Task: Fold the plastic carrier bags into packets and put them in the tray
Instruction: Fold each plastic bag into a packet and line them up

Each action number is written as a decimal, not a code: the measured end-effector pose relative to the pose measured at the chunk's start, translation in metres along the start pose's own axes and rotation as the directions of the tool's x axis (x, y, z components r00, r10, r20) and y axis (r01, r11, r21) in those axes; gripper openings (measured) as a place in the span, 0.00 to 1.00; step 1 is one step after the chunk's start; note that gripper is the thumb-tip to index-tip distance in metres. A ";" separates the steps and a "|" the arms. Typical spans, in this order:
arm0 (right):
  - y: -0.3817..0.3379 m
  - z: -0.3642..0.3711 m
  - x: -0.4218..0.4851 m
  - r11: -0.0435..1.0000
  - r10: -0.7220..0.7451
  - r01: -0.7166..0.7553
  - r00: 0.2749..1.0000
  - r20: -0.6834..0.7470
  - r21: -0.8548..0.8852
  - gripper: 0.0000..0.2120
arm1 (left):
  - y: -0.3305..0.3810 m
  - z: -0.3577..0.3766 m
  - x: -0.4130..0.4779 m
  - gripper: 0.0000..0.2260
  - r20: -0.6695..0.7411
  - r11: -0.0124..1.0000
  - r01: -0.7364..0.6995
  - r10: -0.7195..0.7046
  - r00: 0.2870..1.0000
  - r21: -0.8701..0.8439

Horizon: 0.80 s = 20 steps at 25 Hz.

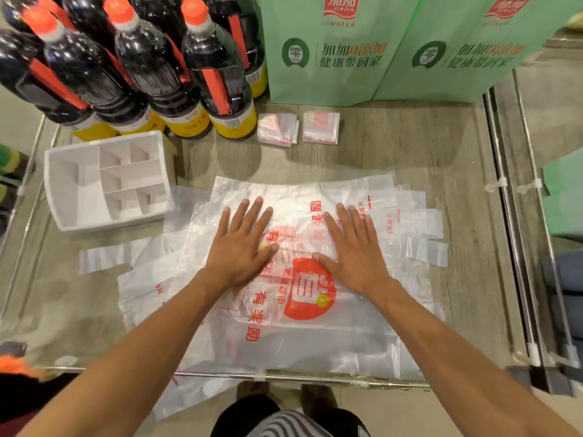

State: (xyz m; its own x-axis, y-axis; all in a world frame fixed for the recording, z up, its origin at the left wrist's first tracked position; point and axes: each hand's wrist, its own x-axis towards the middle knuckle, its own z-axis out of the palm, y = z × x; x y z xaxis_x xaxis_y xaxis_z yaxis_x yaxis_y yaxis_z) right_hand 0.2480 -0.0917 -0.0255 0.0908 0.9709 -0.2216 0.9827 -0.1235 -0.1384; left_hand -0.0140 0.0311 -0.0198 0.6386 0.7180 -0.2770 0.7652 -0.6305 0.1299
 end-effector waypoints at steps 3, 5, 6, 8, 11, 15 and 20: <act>-0.006 -0.003 -0.008 1.000 -0.010 0.009 1.000 0.020 0.015 0.42 | -0.002 0.002 -0.020 0.34 0.017 0.999 0.050 -0.050 0.999 0.004; -0.008 -0.010 -0.011 0.999 -0.013 0.012 1.000 0.016 0.033 0.41 | -0.001 -0.002 -0.032 0.34 -0.003 0.996 0.087 -0.087 0.996 -0.016; -0.010 -0.017 -0.012 0.999 -0.016 0.016 1.000 0.007 0.036 0.40 | 0.000 -0.005 -0.039 0.34 -0.030 0.995 0.095 -0.096 0.995 -0.026; -0.015 -0.031 -0.013 0.999 -0.029 0.031 0.999 -0.036 0.038 0.38 | 0.005 -0.011 -0.055 0.33 -0.092 0.996 0.084 -0.087 0.992 -0.037; -0.032 -0.044 -0.022 0.997 -0.052 0.058 0.993 -0.109 0.057 0.34 | 0.019 -0.011 -0.084 0.33 -0.116 0.995 0.078 -0.084 0.990 -0.055; -0.046 -0.016 -0.041 0.994 -0.072 0.070 0.997 0.012 0.086 0.35 | 0.029 0.005 -0.097 0.33 -0.009 0.991 0.108 -0.109 0.994 -0.079; -0.035 0.007 -0.032 0.997 -0.072 0.070 0.996 0.054 0.045 0.37 | 0.019 0.018 -0.080 0.33 0.032 0.989 0.142 -0.141 0.990 -0.035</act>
State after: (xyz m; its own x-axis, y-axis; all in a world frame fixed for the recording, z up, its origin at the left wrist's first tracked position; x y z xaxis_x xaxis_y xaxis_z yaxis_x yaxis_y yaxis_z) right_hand 0.2097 -0.1199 -0.0200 0.0106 0.9647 -0.2630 0.9783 -0.0644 -0.1968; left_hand -0.0520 -0.0441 -0.0120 0.5214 0.7899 -0.3227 0.8505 -0.5115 0.1221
